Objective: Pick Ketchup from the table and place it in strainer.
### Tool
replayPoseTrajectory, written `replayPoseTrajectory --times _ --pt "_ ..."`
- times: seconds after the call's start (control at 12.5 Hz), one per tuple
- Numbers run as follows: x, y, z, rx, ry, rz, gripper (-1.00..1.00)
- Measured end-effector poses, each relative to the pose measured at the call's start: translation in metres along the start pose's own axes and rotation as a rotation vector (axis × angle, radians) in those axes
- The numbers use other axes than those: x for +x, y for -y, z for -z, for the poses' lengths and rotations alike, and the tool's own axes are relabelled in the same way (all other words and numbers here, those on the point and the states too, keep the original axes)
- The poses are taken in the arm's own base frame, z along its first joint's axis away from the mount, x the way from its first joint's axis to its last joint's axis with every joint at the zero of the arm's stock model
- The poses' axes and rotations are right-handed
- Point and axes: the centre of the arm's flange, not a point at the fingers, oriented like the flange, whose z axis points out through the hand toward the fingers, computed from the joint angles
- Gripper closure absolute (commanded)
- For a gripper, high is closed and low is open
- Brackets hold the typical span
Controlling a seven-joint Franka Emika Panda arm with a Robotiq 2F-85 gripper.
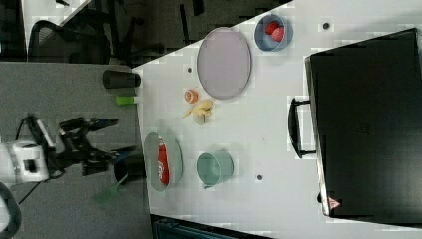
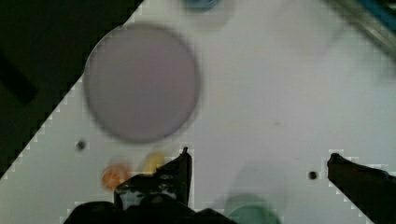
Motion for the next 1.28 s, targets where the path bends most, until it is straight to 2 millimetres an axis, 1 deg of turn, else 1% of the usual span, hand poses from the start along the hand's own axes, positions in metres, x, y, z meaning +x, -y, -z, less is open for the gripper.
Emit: replayPoseTrajectory --times 0.08,0.16,0.24,0.32,0.4,0.56,0.8,0.96,1.04,1.28 --pt "0.027 -0.024 -0.008 -0.025 0.022 -0.068 -1.0" --pt "0.048 -0.047 -0.017 -0.061 0.044 -0.124 -1.0" --pt "0.062 -0.064 -0.025 -0.092 0.065 -0.162 -1.0" --pt "0.069 -0.073 -0.032 -0.106 0.078 -0.183 -1.0" --pt "0.069 -0.076 -0.037 -0.116 0.086 -0.188 -1.0" --pt "0.055 -0.068 -0.041 -0.139 0.112 -0.162 -1.0" --pt "0.03 -0.046 -0.037 -0.138 0.104 -0.097 -1.0" --pt "0.017 -0.034 -0.035 -0.131 0.093 -0.061 -1.0" --pt "0.012 -0.032 -0.035 -0.132 0.092 -0.052 -1.0" --pt "0.013 -0.035 -0.037 -0.142 0.106 -0.058 -1.0"
